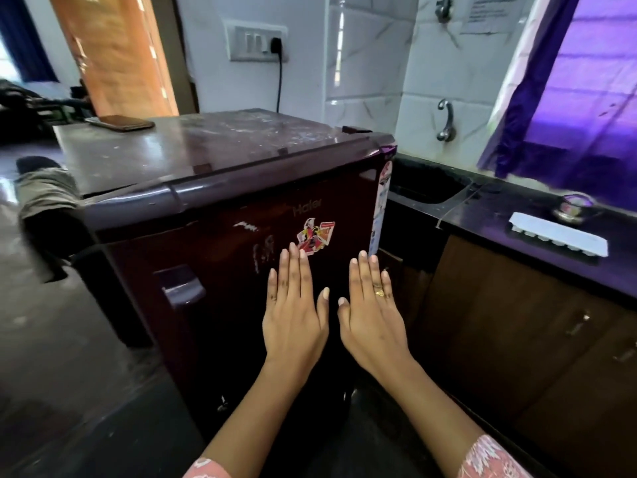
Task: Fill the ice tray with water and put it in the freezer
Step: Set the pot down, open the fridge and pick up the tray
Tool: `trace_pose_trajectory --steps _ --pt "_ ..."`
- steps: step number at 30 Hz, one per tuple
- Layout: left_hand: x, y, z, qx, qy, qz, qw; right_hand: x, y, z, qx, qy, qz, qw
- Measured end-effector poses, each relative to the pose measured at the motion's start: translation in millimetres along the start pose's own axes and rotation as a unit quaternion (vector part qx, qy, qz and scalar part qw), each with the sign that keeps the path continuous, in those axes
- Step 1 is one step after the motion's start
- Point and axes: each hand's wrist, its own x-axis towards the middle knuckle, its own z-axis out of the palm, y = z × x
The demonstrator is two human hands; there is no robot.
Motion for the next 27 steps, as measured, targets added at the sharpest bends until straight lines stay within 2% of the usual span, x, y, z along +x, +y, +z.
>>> trace_pose_trajectory --steps 8,12,17,20,23,27 --pt "-15 -34 -56 0.124 0.054 -0.021 0.991 -5 -55 -3 0.065 0.002 -0.095 0.993" --pt "-27 -59 -76 0.155 0.096 -0.068 0.981 -8 -87 -3 0.141 -0.009 -0.135 0.981" --pt "-32 -96 -96 0.098 0.149 -0.132 0.975 -8 -122 3 0.287 -0.037 -0.146 0.946" --pt "-32 -114 -104 0.052 0.154 -0.13 0.978 -7 -138 12 0.349 -0.05 -0.158 0.922" --pt "-32 -130 -106 0.046 0.133 -0.109 0.984 -7 -150 18 0.363 -0.063 -0.169 0.914" --pt "-30 -146 -97 0.067 0.101 -0.106 0.987 -5 -157 28 0.349 -0.034 -0.181 0.919"
